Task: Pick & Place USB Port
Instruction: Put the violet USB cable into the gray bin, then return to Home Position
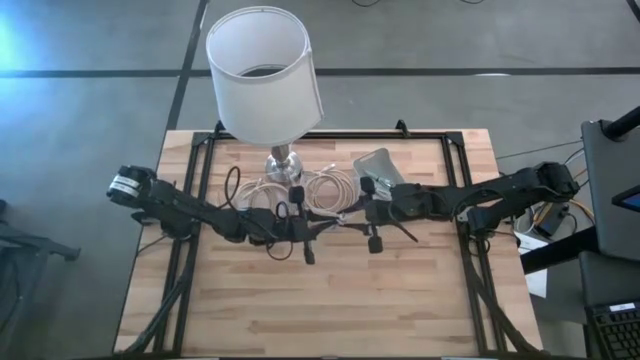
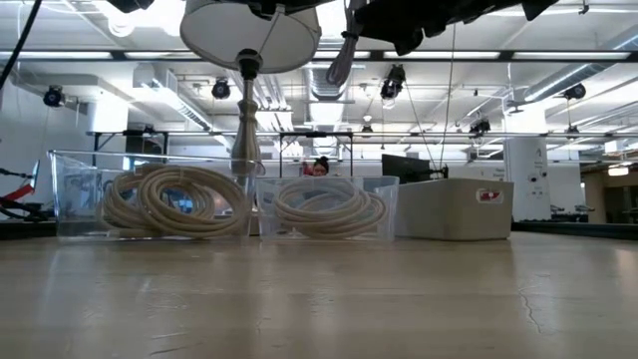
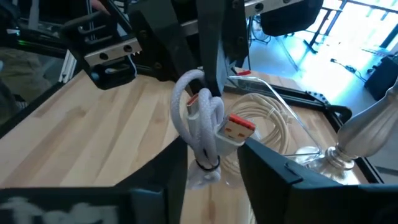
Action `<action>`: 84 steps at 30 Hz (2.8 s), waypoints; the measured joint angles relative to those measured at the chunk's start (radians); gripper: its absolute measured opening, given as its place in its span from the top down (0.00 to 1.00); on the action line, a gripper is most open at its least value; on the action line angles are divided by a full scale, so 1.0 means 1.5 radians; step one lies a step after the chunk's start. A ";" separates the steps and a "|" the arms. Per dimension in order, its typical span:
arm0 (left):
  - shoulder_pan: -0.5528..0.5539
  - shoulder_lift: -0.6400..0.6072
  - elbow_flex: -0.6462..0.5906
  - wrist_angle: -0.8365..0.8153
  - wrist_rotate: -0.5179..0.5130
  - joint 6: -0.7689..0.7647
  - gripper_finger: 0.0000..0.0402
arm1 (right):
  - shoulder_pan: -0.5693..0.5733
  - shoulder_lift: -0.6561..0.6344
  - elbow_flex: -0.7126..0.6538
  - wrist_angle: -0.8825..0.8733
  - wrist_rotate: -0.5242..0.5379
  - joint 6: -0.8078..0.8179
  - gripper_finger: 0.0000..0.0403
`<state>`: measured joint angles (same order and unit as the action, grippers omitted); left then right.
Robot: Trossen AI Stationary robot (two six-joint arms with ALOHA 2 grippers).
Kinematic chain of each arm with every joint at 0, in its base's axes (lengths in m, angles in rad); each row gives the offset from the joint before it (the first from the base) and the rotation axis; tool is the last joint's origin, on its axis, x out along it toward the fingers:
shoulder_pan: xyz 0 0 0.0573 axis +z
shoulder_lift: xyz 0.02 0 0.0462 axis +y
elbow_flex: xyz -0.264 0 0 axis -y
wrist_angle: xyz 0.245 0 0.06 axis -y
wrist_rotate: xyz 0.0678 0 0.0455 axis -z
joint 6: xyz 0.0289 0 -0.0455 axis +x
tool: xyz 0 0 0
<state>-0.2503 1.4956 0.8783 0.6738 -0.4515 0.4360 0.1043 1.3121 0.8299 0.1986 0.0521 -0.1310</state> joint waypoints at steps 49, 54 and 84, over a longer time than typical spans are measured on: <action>0.004 0.000 0.000 -0.058 -0.030 -0.089 0.74 | -0.205 -0.009 -0.017 -0.464 0.274 0.313 0.94; 0.004 0.000 -0.001 -0.058 -0.030 -0.092 0.74 | -0.229 -0.009 -0.040 -0.464 0.272 0.311 0.94; 0.006 0.000 -0.001 -0.060 -0.029 -0.121 0.74 | -0.251 -0.010 -0.074 -0.356 0.279 0.236 0.66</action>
<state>-0.2420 1.4960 0.8768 0.5838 -0.4957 0.2550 -0.2719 1.2974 0.7185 -0.3354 0.4711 0.2234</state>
